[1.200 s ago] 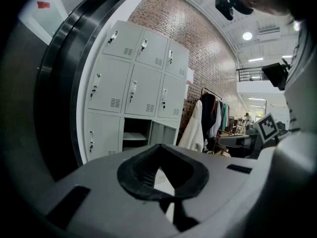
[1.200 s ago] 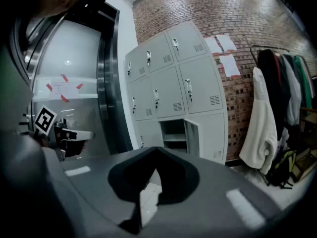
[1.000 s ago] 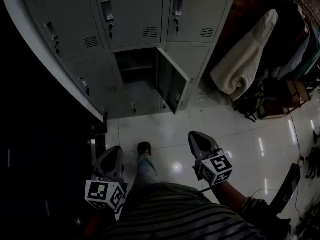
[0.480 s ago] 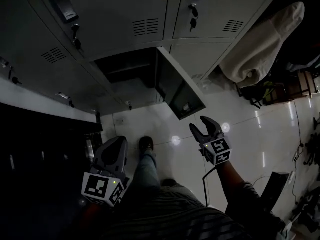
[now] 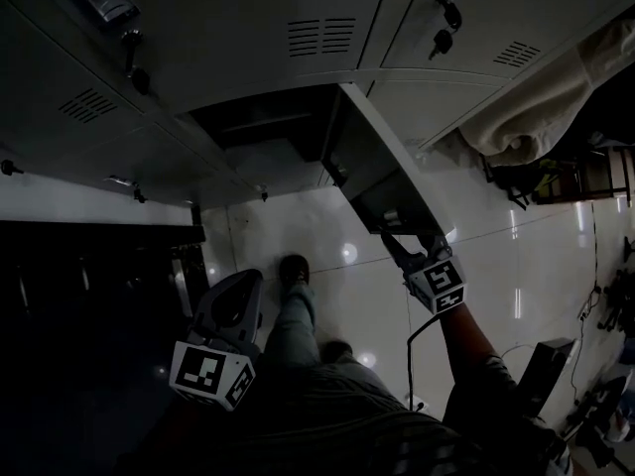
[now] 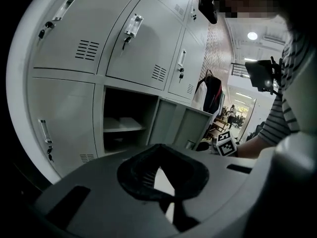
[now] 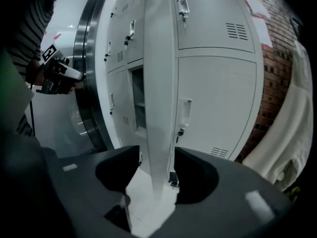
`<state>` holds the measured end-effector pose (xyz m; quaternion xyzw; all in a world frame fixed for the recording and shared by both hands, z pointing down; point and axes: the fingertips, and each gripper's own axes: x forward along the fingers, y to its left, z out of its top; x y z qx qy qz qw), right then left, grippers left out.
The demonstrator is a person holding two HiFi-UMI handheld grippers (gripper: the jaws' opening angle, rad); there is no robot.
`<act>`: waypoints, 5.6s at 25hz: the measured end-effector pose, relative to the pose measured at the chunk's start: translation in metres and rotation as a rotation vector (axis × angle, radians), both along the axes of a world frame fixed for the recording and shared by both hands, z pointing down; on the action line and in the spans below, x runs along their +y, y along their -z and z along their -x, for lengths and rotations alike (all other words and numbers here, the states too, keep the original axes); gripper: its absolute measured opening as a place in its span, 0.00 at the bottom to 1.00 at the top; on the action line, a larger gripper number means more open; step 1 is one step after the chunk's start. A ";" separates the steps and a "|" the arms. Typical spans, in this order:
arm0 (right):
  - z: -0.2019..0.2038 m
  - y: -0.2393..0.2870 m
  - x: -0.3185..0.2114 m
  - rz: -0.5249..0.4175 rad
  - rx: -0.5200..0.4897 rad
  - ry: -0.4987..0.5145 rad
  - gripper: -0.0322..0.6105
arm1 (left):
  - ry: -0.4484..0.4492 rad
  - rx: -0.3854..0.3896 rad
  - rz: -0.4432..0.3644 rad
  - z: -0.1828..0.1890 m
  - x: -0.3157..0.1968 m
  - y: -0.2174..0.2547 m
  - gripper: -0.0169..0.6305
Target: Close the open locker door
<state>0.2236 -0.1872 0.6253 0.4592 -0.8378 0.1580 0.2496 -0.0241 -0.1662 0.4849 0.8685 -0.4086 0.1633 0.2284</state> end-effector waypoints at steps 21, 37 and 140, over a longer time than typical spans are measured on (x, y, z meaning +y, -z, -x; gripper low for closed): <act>0.209 0.009 -0.010 -0.027 -0.010 0.280 0.28 | 0.201 -0.006 0.049 0.080 0.024 0.004 0.03; 0.314 0.008 -0.144 -0.026 -0.026 0.161 0.21 | 0.340 -0.009 0.039 0.169 -0.063 0.000 0.03; 0.244 0.282 0.351 -0.134 -0.206 0.019 0.05 | 0.125 0.040 -0.204 0.075 0.339 0.141 0.03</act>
